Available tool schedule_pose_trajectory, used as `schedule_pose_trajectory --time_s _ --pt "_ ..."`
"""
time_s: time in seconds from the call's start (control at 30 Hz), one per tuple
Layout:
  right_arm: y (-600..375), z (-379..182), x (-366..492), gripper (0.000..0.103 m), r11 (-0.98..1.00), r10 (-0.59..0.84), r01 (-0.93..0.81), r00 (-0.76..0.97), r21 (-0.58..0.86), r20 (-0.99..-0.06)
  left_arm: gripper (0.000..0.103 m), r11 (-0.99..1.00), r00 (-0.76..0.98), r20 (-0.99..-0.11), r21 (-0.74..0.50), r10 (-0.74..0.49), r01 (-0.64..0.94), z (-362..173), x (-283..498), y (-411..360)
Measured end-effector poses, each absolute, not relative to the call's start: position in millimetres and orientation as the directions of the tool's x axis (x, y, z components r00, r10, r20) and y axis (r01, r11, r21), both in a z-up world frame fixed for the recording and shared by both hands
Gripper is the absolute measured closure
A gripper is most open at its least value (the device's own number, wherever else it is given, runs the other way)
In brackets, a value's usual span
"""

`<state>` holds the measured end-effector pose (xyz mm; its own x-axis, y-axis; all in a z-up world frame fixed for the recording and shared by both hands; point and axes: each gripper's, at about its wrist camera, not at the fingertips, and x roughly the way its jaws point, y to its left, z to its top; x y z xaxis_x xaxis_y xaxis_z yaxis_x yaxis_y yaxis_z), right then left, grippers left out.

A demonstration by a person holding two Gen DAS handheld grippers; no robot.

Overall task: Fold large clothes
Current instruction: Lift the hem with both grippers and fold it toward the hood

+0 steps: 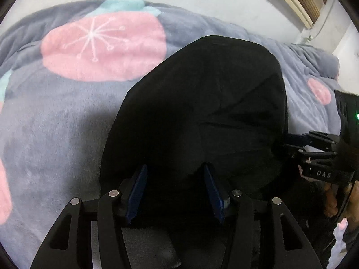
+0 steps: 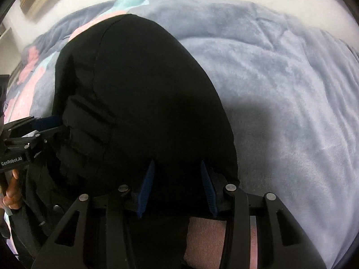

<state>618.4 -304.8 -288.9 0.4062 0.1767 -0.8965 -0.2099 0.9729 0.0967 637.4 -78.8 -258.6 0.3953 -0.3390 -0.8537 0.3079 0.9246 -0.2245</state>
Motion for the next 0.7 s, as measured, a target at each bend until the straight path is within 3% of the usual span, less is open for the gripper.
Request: schedule_pose_trajectory --time_s 0.23,0.37,0.47,0.7 --pt "-331.8 -240.3 601.9 0.059 0.958 0.265 -0.223 0.449 0.180 -0.853 0.047 0.907 0.490 -0.774 -0.264 -0.402 0.327 -191.3 621.3 -54.6" --pt "-345.7 -233.8 609.1 0.057 0.968 0.222 -0.209 0.466 0.138 -0.857 0.035 0.919 0.541 -0.745 -0.275 -0.389 0.283 -170.0 634.4 -36.6" --pt "-353.8 -244.7 626.6 0.054 0.966 0.246 -0.185 0.431 0.182 -0.868 0.033 0.919 0.512 -0.765 -0.303 -0.392 0.251 -177.6 659.6 -29.4" --pt "-368.2 -284.6 671.1 0.052 0.936 0.353 -0.119 0.334 0.332 -0.874 0.032 0.847 0.284 -0.799 -0.498 -0.531 0.185 -236.8 704.2 -25.8"
